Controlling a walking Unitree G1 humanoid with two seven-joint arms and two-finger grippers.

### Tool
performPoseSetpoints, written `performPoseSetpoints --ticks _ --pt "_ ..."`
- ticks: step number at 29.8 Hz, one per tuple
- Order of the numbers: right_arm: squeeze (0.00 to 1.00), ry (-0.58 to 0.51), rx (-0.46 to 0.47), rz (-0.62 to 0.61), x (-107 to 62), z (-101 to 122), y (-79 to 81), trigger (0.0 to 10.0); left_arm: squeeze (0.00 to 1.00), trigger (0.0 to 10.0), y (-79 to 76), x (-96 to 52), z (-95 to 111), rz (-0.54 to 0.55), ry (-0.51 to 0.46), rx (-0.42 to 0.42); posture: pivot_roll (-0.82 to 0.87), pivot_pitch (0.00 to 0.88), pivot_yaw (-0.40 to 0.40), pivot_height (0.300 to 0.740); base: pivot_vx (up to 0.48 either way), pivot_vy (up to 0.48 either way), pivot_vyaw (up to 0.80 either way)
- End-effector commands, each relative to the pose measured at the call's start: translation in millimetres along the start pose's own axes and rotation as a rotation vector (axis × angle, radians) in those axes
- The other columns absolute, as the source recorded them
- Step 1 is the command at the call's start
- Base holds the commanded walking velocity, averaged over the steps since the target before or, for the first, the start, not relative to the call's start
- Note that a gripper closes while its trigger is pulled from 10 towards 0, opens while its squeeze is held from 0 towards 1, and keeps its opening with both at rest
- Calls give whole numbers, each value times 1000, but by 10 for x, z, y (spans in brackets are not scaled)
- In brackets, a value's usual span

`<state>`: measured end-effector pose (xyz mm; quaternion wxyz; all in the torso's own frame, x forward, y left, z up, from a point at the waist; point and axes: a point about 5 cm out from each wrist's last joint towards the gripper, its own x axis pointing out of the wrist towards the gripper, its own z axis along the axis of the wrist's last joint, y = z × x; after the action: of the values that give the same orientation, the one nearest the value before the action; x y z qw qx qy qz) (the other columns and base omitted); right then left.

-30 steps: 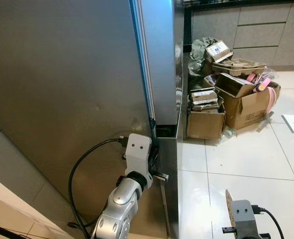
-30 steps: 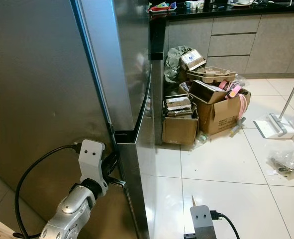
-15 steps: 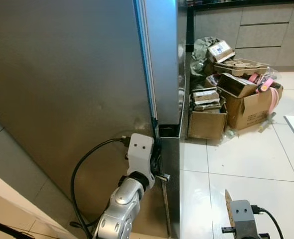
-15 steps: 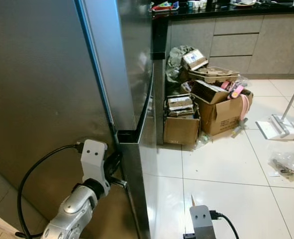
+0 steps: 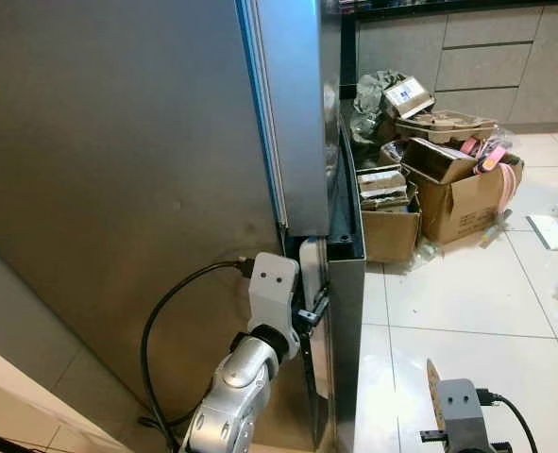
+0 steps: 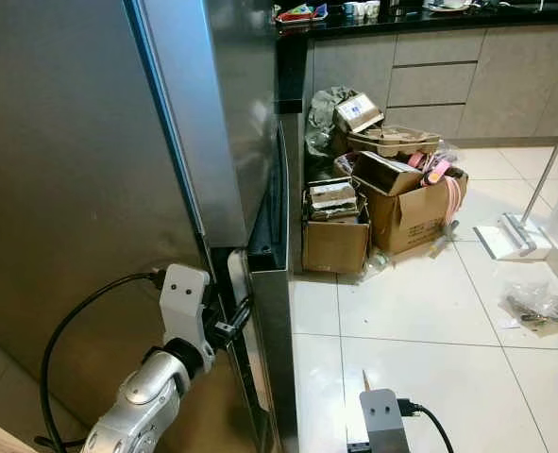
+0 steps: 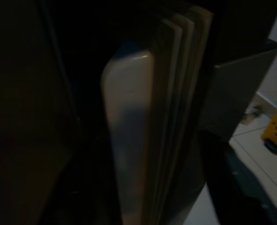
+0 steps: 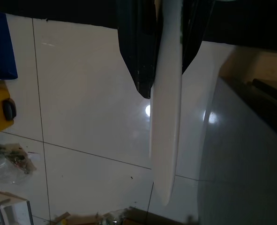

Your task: Restocking fridge

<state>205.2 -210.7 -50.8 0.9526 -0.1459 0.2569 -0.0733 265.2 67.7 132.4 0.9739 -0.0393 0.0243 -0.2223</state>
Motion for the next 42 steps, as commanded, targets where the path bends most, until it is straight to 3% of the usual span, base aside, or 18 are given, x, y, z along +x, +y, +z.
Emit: performPoseSetpoints --ticks 1,4,8,9,16,19,22,23,24,29,32,36,39,42 --pt "0 6 4 6 -4 -7 21 10000 1000 10000 0 -4 -14 -23 19 -36 -97 18 81 737 0 0 0" --pt "0 5 2 6 -1 -2 22 10000 1000 10000 -89 -1 -14 -102 27 -45 -97 18 80 737 0 0 0" --pt "0 4 2 6 3 6 22 10000 1000 10000 -117 5 -2 -128 29 -49 -100 16 79 737 0 0 0" --pt "0 1 3 6 8 13 22 10000 0 10000 -91 -6 18 -132 21 -35 -101 17 81 737 0 0 0" --pt "0 -18 0 29 19 51 47 10000 0 10000 109 -176 3 -185 64 -21 -96 17 83 737 0 0 0" --pt "0 -66 -9 132 15 131 193 10000 0 10000 264 -427 -92 -275 163 -26 -91 17 84 737 0 0 0" --pt "0 -103 -24 231 -7 185 330 10000 0 10000 357 -530 -133 -288 204 -4 -88 16 81 737 0 0 0" --pt "0 -103 -24 231 -7 185 330 10000 0 10000 357 -530 -133 -288 204 -4 -88 16 81 737 0 0 0" --pt "0 -106 -56 325 -50 169 439 10000 0 10000 412 -550 -145 -265 212 6 -85 16 76 737 0 0 0" --pt "0 -75 -102 376 -106 75 477 10000 0 10000 441 -546 -147 -247 210 15 -80 17 67 737 0 0 0" --pt "0 25 -146 378 -207 -171 418 10000 0 10000 442 -534 -139 -234 208 6 -81 25 49 737 0 0 0" --pt "0 156 -114 380 -352 -444 378 10000 0 10000 425 -537 -134 -237 212 -4 -81 25 49 737 0 0 0" --pt "0 150 -122 418 -389 -461 408 10000 0 10000 429 -541 -127 -238 213 -6 -79 33 46 737 0 0 0" --pt "0 61 -69 518 -375 -307 536 10000 0 10000 449 -539 -127 -227 216 -3 -81 36 51 737 0 0 0"
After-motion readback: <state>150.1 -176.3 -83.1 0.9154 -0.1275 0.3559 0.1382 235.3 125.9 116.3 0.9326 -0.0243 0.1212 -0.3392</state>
